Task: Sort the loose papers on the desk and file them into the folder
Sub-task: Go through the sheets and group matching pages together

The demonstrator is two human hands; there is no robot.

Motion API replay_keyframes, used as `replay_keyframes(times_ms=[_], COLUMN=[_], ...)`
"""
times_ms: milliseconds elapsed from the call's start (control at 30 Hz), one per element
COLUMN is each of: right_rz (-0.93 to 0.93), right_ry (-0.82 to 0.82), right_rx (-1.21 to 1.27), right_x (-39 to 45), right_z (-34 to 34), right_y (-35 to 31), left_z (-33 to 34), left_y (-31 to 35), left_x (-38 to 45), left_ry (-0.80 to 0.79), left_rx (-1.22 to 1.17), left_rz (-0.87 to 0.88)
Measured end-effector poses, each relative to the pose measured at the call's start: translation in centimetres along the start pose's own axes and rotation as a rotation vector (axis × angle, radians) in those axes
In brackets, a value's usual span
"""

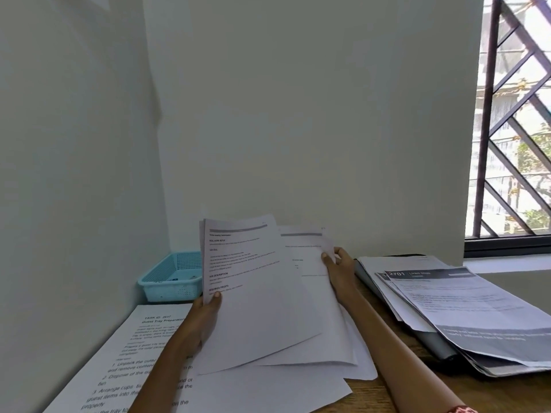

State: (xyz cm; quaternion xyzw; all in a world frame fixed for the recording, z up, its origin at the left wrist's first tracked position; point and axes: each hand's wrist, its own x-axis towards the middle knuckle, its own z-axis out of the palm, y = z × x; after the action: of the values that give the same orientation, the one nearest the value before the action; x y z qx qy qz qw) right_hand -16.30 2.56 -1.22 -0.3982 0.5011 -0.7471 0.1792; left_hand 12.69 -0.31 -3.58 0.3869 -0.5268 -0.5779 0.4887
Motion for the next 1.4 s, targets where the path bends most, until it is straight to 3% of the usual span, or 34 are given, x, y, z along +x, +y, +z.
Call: replay_keyframes(times_ms=[300, 567, 700, 800, 900, 1100, 1233, 1400], right_rz=[0.068, 0.070, 0.191, 0.126, 0.039, -0.141, -0.142, -0.132], right_ry=[-0.088, -0.143, -0.350, -0.450, -0.425, -0.306, -0.291, -0.379], right_rx=[0.111, 0.018, -0.002, 0.007, 0.022, 0.032, -0.056, -0.049], right_x=[-0.2, -1.1, -1.6, -1.3, -1.1, -2.1, -2.1, -3.6], right_z=[0.1, 1.1, 1.6, 1.3, 1.8, 2.5, 2.1, 1.9], right_y=[0.5, -0.5, -2.0, -3.7, -5.9, -11.3, -12.1, -11.6], left_z=[0.4, 0.5, 1.6, 2.7, 4.2, 5.4, 4.4, 4.7], left_y=[0.1, -0.5, -0.2, 1.2, 4.0, 9.6, 11.2, 9.0], left_x=[0.1, 0.4, 0.3, 0.1, -0.3, -1.0, -1.9, -2.7], left_ry=[-0.152, -0.193, -0.128, -0.118, -0.102, -0.061, -0.064, -0.044], left_rx=[-0.167, -0.111, -0.026, -0.034, -0.076, 0.029, 0.017, 0.113], left_rz=[-0.102, -0.115, -0.068, 0.045, 0.171, 0.265, 0.352, 0.279])
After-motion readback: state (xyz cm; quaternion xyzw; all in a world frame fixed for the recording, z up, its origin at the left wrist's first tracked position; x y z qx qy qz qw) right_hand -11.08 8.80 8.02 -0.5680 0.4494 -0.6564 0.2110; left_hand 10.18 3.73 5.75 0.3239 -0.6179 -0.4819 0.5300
